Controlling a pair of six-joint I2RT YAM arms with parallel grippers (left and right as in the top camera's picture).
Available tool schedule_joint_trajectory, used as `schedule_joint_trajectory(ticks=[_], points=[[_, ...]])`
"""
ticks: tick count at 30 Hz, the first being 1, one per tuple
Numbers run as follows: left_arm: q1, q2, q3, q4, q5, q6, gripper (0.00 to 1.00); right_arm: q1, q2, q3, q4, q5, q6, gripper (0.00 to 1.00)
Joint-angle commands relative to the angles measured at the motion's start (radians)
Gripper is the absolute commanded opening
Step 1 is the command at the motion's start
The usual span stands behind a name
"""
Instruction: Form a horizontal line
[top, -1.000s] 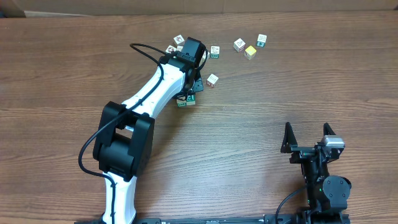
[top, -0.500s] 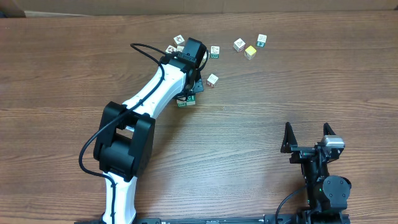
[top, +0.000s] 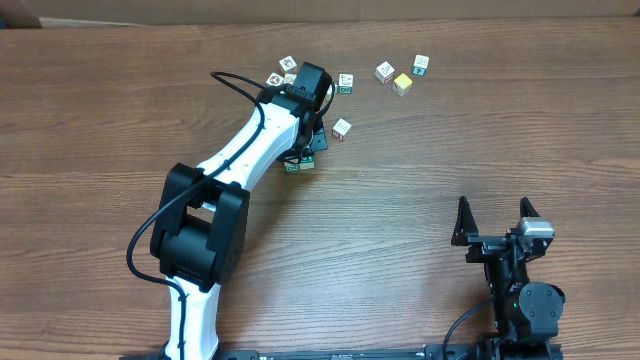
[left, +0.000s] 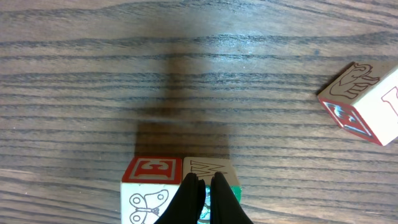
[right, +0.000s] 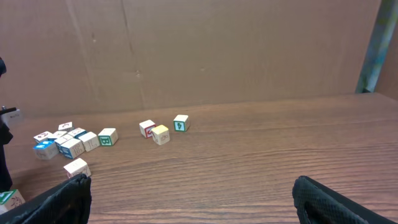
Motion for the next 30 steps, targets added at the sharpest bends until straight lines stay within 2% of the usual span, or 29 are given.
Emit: schedule_joint_trajectory(ticks=[1, 7, 30], points=[[-0.006, 0.015, -0.009, 0.010, 0.001, -0.002, 0.04, 0.005, -0.010, -0.011, 0.002, -0.004, -0.004, 1.00], [-0.006, 0.015, -0.009, 0.037, -0.053, -0.002, 0.04, 0.005, -0.010, -0.011, 0.002, -0.004, -0.004, 1.00], [-0.007, 0.015, -0.060, 0.089, -0.018, 0.021, 0.04, 0.005, -0.010, -0.011, 0.002, -0.004, -0.004, 1.00]])
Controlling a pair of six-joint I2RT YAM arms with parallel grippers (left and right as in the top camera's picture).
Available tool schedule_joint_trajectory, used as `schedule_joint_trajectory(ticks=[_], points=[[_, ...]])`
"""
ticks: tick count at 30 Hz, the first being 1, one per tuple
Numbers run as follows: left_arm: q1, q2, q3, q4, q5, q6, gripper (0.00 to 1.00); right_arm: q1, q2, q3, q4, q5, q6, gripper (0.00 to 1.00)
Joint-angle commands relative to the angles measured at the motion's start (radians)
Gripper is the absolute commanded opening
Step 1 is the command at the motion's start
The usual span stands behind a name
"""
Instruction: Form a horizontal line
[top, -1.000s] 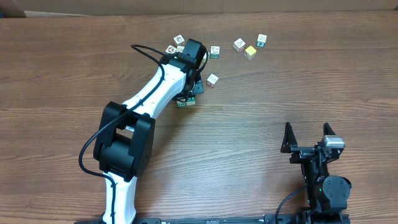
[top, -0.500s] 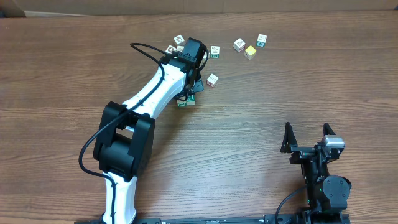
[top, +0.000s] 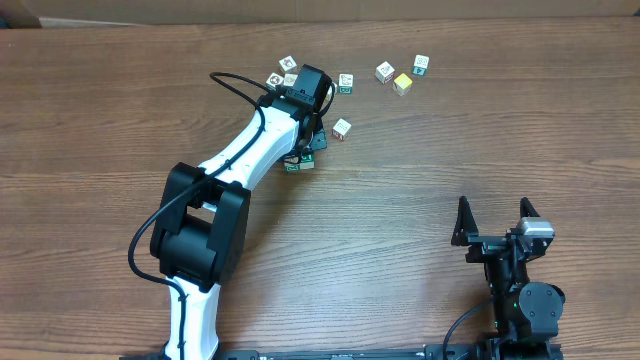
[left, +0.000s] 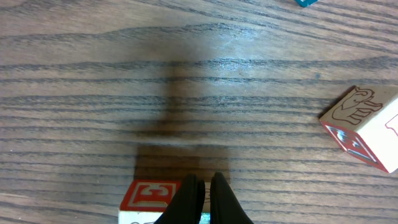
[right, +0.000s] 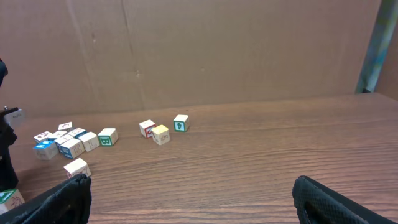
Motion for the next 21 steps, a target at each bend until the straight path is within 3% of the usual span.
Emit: schedule_joint_trajectory(ticks=[1, 21], points=[[-0.007, 0.015, -0.020, 0.002, 0.018, 0.020, 0.04, 0.005, -0.010, -0.011, 0.002, -0.004, -0.005, 1.00], [-0.007, 0.015, -0.020, -0.020, 0.034, 0.020, 0.04, 0.005, -0.010, -0.011, 0.002, -0.004, -0.005, 1.00]])
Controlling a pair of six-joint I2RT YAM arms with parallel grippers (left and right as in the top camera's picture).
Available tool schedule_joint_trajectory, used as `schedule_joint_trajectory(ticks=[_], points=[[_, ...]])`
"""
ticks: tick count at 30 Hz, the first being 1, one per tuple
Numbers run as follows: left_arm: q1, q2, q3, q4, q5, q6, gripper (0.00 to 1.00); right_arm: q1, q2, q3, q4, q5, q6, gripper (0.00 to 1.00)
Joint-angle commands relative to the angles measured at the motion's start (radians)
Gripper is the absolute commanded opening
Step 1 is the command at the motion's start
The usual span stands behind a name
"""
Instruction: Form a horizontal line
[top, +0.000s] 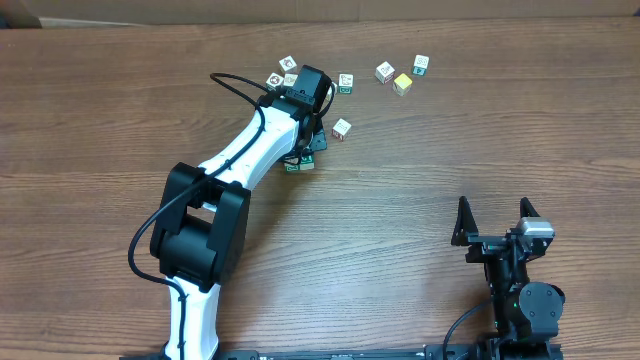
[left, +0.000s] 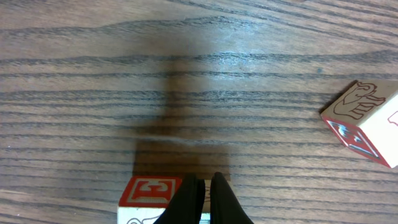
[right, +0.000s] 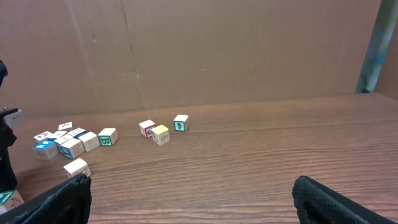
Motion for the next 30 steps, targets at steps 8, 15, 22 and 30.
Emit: schedule_joint_trajectory(ticks=[8, 15, 22, 30], points=[[-0.007, 0.015, -0.020, -0.009, 0.027, 0.043, 0.04, 0.005, -0.010, -0.011, 0.002, -0.004, -0.005, 1.00], [-0.007, 0.014, -0.020, -0.010, 0.027, 0.054, 0.04, 0.005, -0.010, -0.011, 0.002, -0.004, -0.005, 1.00], [-0.007, 0.010, -0.020, -0.011, 0.050, 0.055, 0.04, 0.005, -0.010, -0.011, 0.002, -0.004, -0.005, 1.00], [-0.006, 0.002, -0.019, -0.022, 0.053, 0.057, 0.04, 0.005, -0.010, -0.011, 0.002, -0.004, -0.005, 1.00]])
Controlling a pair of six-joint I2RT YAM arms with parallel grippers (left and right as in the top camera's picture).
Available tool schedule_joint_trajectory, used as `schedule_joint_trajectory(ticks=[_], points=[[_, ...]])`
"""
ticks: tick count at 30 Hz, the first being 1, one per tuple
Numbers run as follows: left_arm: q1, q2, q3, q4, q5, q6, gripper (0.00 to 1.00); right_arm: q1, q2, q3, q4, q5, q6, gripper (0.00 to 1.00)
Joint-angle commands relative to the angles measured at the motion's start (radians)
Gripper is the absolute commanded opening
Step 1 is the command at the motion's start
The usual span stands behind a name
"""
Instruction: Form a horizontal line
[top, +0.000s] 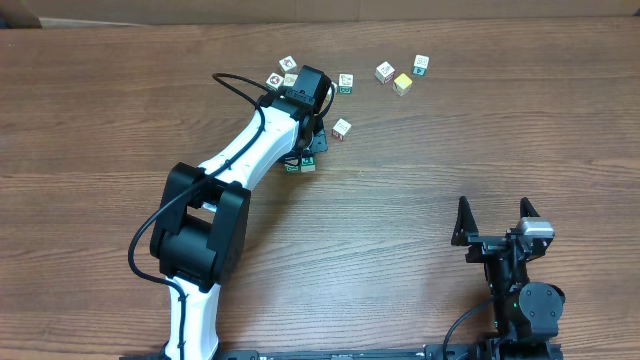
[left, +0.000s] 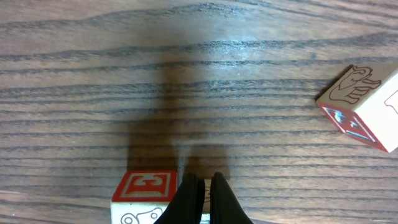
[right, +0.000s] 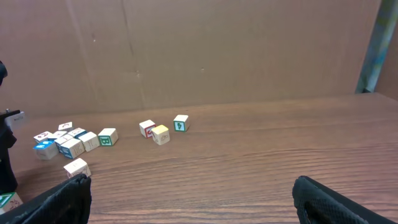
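Observation:
My left gripper (left: 203, 182) is shut, its tips low over the wood beside a red-topped letter block (left: 144, 189) with a butterfly on its side. A second block lies behind the fingers, almost wholly hidden. To the right in the left wrist view sits an elephant block (left: 364, 106), tilted. From overhead the left gripper (top: 305, 150) is over two blocks (top: 298, 164) at the scatter's near edge. More blocks (top: 342, 128) lie loose behind it. My right gripper (top: 495, 218) stands open at the near right, holding nothing.
Three blocks (top: 402, 78) sit apart at the far right of the scatter, several others (top: 282, 72) behind the left wrist. The right wrist view shows the same blocks (right: 160, 131) far off to the left before a cardboard wall (right: 249, 50). The left arm (top: 245, 155) lies diagonally across the table.
The left gripper has shifted slightly; the red-topped block sits a little further left in its view and the shadow under the fingers is darker. The right arm has not moved.
At first the shut left fingers were over the seam between the red-topped block and an M block, both well in view. A second later the blocks lay at the bottom edge of the view, the M block hidden. They have stayed so, and the right gripper has stayed open.

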Motion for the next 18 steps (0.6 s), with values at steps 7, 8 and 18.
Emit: schedule_joint_trajectory(ticks=[7, 8, 18], points=[[-0.006, 0.002, -0.019, -0.018, 0.024, 0.024, 0.04, 0.005, -0.010, -0.011, 0.002, -0.004, -0.005, 1.00], [-0.006, 0.002, -0.019, -0.018, 0.024, 0.024, 0.04, 0.005, -0.010, -0.011, 0.002, -0.004, -0.005, 1.00], [-0.006, -0.008, -0.005, -0.033, 0.016, 0.035, 0.04, 0.005, -0.010, -0.011, 0.002, -0.004, -0.005, 1.00]])
